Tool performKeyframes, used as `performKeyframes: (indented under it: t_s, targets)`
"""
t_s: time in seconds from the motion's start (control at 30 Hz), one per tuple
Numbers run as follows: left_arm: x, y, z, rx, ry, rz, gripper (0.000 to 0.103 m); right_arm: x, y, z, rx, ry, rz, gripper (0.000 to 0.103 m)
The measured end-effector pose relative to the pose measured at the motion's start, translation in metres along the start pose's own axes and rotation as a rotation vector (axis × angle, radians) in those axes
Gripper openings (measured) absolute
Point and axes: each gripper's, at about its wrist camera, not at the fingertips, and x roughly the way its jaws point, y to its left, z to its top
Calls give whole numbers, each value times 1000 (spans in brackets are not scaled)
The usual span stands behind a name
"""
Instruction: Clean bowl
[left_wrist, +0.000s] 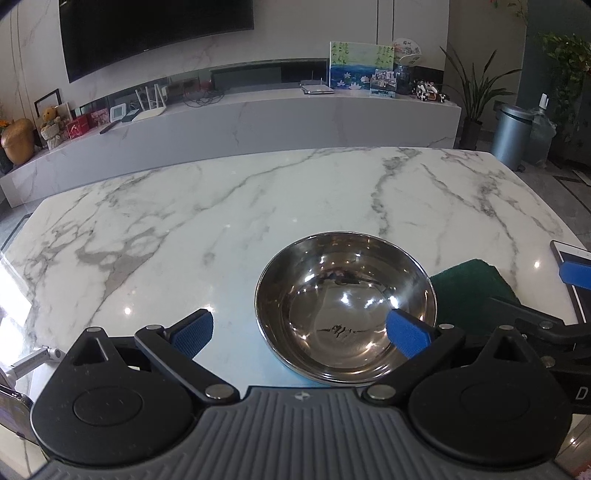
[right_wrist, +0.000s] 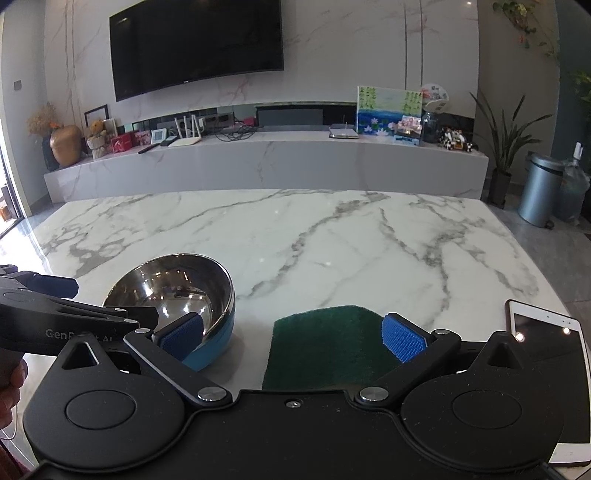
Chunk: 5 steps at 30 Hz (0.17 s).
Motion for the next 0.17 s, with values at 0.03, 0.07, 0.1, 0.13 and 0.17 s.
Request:
performKeyframes:
  t_s: [0.03, 0.07, 0.1, 0.13, 0.17]
  targets:
    - [0, 0, 0, -1, 0, -2, 102, 0, 0, 0, -1, 0, 0, 103]
    - [0, 0, -1, -1, 0, -3, 102, 0, 0, 0, -2, 1, 1, 103]
    - [0, 1, -1, -4, -2, -2, 102, 0, 1, 0, -2, 2, 1, 103]
    - [-1, 2, 0, -7, -3, -2, 102, 1, 1, 0, -3, 3, 2, 103]
    - [-1, 3, 0, -11, -5, -1, 102, 1, 1, 0, -2, 4, 2, 103]
